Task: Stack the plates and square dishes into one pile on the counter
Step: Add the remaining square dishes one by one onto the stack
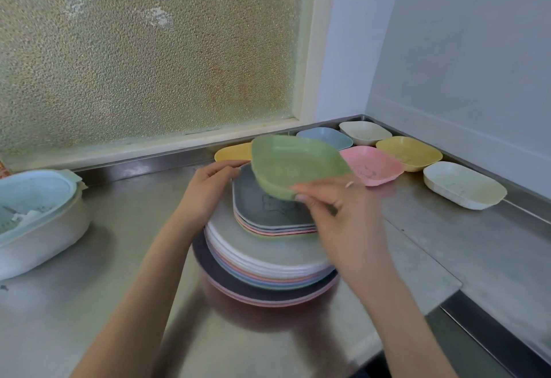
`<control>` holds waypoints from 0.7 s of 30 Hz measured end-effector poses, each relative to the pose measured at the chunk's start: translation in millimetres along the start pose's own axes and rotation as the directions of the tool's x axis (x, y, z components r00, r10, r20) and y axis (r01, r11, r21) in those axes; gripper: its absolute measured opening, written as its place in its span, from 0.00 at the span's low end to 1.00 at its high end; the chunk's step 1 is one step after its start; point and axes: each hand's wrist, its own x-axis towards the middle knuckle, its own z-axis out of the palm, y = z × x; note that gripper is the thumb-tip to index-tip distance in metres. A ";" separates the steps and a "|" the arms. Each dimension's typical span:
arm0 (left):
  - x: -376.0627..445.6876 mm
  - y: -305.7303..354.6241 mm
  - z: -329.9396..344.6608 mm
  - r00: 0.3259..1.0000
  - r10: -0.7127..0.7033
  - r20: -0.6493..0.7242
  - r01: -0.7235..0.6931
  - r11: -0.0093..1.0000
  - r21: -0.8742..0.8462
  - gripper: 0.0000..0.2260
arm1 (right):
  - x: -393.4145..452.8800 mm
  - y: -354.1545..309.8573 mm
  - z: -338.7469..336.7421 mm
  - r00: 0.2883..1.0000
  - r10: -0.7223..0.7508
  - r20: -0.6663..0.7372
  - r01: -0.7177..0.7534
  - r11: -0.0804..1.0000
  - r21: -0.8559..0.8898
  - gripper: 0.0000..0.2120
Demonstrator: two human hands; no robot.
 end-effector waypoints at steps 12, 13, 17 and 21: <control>3.5 -0.6 -3.0 1.000 -0.020 0.014 0.018 0.995 0.101 0.14 | -20.5 -13.1 12.3 0.982 0.102 0.157 -0.086 0.991 -0.106 0.06; 2.7 -0.9 -3.2 1.000 0.001 0.023 -0.004 0.995 0.102 0.13 | -21.0 -12.4 13.7 0.981 0.107 0.163 -0.085 0.987 -0.134 0.05; -0.7 -1.4 -3.1 0.999 0.013 0.044 -0.016 0.999 0.046 0.10 | -10.6 -0.9 9.0 0.990 0.096 0.105 -0.097 0.995 0.006 0.12; -0.6 -0.9 -3.2 1.000 0.009 0.025 -0.009 1.000 0.023 0.10 | 24.7 53.5 -1.0 0.935 0.245 -0.257 -0.201 0.962 0.185 0.11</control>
